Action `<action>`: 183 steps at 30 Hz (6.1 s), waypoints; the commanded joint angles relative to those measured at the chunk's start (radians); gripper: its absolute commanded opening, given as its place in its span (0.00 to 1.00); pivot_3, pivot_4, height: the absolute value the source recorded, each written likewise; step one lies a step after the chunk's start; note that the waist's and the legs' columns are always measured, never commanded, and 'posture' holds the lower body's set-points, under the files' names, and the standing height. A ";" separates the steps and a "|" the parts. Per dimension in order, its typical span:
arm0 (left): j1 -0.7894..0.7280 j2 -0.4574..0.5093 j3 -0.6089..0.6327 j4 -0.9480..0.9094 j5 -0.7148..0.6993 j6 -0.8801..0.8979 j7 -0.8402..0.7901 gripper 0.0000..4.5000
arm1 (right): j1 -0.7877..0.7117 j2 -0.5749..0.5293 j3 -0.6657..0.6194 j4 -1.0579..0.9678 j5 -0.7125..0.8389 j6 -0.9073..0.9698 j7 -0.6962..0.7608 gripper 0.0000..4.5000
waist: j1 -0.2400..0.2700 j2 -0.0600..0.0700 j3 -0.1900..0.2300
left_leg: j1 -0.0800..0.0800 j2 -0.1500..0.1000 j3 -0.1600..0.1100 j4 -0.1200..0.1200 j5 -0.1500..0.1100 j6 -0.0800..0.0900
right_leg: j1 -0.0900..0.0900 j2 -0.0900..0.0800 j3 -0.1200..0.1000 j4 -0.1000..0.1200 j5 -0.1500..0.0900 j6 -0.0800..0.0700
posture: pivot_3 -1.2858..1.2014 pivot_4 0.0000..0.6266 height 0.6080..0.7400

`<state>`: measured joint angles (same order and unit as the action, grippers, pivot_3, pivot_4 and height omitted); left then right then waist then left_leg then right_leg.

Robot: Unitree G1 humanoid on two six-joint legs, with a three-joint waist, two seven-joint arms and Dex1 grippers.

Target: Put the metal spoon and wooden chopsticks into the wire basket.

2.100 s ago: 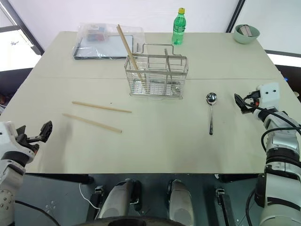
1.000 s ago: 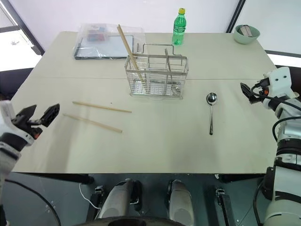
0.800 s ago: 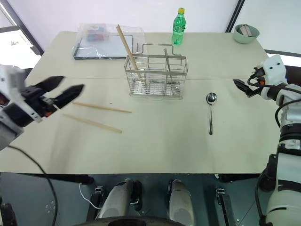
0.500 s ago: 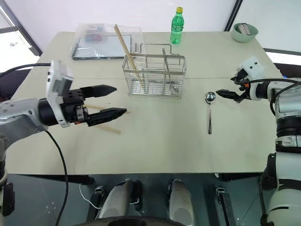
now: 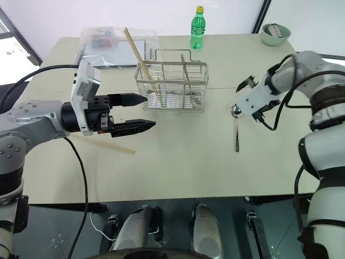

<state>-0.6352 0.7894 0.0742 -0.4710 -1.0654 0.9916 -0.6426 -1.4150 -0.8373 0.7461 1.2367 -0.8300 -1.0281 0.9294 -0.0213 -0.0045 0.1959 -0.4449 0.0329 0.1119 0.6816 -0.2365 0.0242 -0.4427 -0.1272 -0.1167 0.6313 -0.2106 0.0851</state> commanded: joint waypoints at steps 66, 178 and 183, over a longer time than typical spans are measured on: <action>-0.232 0.039 0.012 0.232 0.183 -0.072 -0.212 1.00 | 0.187 0.264 -0.795 -0.671 1.252 1.493 0.128 0.01 | 0.014 0.001 0.001 | -0.002 0.000 -0.003 0.001 0.000 0.000 | 0.000 -0.001 -0.004 0.003 0.001 -0.002 | 0.52 0.24 0.75; -0.979 -0.308 0.551 1.117 0.571 -0.319 0.241 0.00 | 0.705 -0.081 -1.009 -1.349 1.694 1.890 0.209 0.89 | 0.060 -0.015 -0.001 | -0.007 -0.002 -0.002 0.004 -0.004 0.006 | 0.000 -0.005 -0.008 -0.003 0.006 0.003 | 0.52 0.24 0.75; -0.963 -0.428 0.364 1.190 0.625 -0.415 0.108 0.00 | 0.754 -0.092 -1.054 -1.392 1.717 1.903 0.164 0.89 | 0.058 -0.015 0.000 | -0.007 -0.002 0.000 0.004 -0.003 0.005 | 0.001 -0.005 -0.008 -0.002 0.006 0.003 | 0.52 0.24 0.75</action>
<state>-1.5900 0.3681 0.4937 0.7161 -0.4546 0.6227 -0.4865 -0.6586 -0.9143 -0.2477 -0.1188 0.8561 0.8710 1.1109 0.0365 -0.0192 0.1954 -0.4514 0.0309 0.1114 0.6858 -0.2390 0.0295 -0.4424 -0.1320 -0.1245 0.6296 -0.2049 0.0883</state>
